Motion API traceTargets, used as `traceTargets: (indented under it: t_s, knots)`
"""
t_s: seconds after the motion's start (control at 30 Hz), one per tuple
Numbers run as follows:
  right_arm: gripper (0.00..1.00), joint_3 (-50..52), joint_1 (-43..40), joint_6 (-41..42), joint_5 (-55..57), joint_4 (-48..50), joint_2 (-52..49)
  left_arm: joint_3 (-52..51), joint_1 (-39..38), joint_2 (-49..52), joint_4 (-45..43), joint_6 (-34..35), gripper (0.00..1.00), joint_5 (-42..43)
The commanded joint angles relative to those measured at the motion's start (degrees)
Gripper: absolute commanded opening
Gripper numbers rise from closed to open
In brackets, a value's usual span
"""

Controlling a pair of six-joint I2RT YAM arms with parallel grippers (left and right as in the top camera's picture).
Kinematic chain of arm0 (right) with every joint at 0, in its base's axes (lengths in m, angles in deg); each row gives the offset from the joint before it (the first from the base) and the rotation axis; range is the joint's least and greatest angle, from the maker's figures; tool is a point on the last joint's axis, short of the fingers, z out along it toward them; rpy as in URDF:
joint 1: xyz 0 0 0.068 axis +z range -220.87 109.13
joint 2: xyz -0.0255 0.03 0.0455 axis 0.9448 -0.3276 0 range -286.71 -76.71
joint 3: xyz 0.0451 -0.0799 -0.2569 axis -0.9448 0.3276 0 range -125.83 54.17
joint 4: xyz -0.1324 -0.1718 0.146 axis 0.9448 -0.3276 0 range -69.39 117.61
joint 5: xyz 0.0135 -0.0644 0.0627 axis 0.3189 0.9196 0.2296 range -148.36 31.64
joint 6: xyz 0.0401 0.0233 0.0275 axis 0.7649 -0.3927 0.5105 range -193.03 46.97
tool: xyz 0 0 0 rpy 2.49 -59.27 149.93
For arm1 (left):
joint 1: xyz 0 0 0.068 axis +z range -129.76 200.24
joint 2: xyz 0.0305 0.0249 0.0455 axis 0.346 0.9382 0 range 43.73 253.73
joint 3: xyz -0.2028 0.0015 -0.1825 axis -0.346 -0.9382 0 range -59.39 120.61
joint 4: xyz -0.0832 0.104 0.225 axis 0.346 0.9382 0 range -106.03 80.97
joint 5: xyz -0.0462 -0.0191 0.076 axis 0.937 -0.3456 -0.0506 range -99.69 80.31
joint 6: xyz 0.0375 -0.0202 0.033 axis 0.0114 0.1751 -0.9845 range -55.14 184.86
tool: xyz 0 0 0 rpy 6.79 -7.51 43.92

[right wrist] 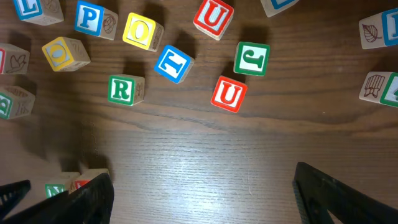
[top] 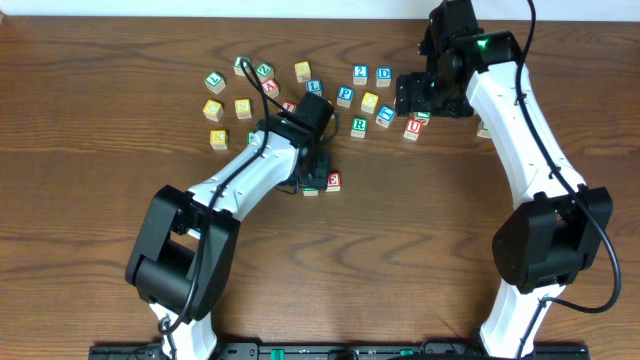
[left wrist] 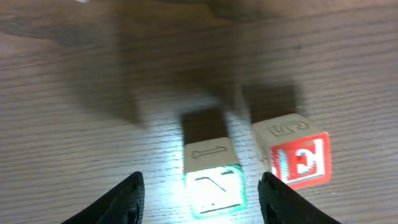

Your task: Spell out NEURIPS

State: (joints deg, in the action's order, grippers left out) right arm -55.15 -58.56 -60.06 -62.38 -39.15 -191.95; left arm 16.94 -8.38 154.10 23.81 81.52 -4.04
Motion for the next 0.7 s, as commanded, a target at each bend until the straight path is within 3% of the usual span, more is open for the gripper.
traceTargets:
  t_s: [0.0,0.67]
  knots:
    - [0.87,0.4,-0.3,-0.5,0.7,-0.2,-0.2,-1.4,-0.7,0.5,-0.6,-0.6,0.58,-0.1]
    - [0.87,0.4,-0.3,-0.9,0.7,-0.8,-0.2,-2.7,-0.7,1.4,-2.6,-0.2,0.53,-0.3]
